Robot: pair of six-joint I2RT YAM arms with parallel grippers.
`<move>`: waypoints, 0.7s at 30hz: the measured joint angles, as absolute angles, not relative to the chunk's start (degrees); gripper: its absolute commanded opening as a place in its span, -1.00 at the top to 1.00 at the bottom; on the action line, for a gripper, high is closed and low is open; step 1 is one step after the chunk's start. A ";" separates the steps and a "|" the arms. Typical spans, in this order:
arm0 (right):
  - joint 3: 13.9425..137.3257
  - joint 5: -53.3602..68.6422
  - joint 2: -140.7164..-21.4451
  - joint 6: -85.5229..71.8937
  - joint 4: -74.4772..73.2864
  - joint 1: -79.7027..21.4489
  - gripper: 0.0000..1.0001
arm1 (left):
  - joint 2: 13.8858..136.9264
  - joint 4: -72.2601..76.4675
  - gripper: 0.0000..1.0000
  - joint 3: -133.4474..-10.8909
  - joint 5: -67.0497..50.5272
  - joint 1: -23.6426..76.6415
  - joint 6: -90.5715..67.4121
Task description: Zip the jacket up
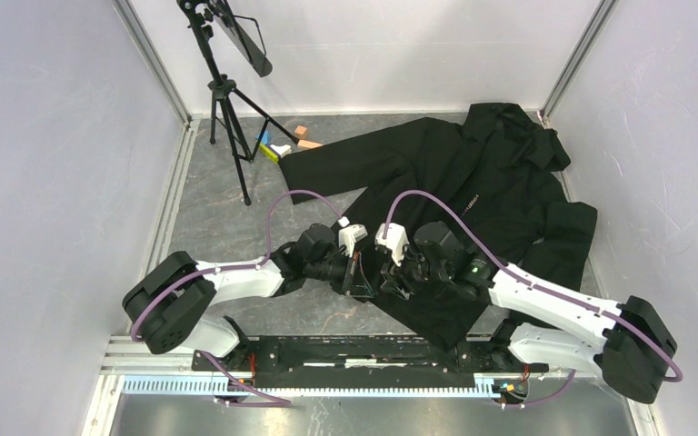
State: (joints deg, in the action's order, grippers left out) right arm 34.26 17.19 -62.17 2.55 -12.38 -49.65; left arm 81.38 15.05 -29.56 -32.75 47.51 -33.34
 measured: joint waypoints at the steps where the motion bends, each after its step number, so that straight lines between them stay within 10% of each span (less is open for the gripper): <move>1: 34.68 16.67 -61.65 2.57 -12.51 -50.04 -0.08 | 81.38 15.05 0.95 -29.56 -32.80 47.51 -33.34; 21: 34.98 9.28 -66.72 2.85 -10.72 -57.93 -0.18 | 81.41 15.05 0.95 -29.54 -33.08 47.51 -33.34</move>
